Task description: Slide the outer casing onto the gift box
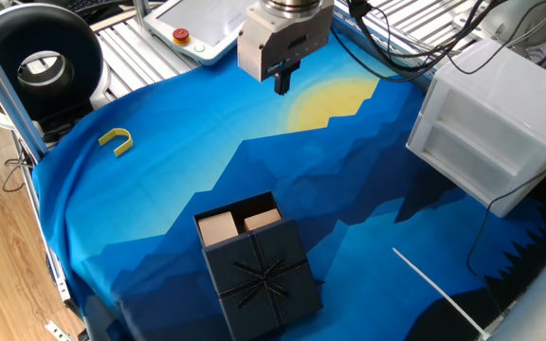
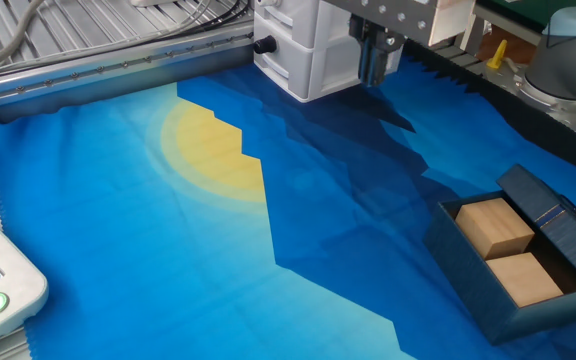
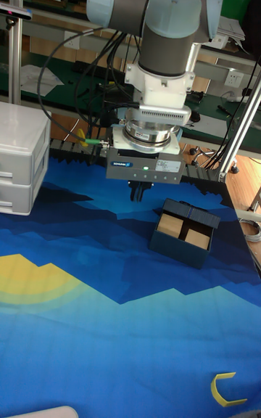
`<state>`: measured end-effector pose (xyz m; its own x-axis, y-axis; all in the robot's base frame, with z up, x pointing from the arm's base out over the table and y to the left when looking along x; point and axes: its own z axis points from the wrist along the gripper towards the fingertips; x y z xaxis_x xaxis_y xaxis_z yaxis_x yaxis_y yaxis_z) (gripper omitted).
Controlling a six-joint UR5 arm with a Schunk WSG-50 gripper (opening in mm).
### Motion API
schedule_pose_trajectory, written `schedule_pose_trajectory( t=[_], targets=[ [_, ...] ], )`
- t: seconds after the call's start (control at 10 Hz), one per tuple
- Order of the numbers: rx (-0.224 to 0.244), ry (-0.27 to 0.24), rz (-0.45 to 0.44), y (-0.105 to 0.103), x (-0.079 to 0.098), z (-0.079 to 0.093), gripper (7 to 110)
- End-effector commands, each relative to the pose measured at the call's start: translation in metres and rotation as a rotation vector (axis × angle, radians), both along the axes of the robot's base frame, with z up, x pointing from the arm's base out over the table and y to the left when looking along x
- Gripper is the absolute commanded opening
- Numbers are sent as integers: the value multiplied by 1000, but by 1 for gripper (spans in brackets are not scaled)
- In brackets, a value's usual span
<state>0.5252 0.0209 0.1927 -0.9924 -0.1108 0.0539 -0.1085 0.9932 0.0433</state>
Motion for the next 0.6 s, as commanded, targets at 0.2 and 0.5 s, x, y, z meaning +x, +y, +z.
schedule_pose_trajectory(
  t=[0.2,0.5],
  targets=[
    [51,38,338,34,-29,-8,7],
    [32,23,387,61,-50,-23,7]
  ],
)
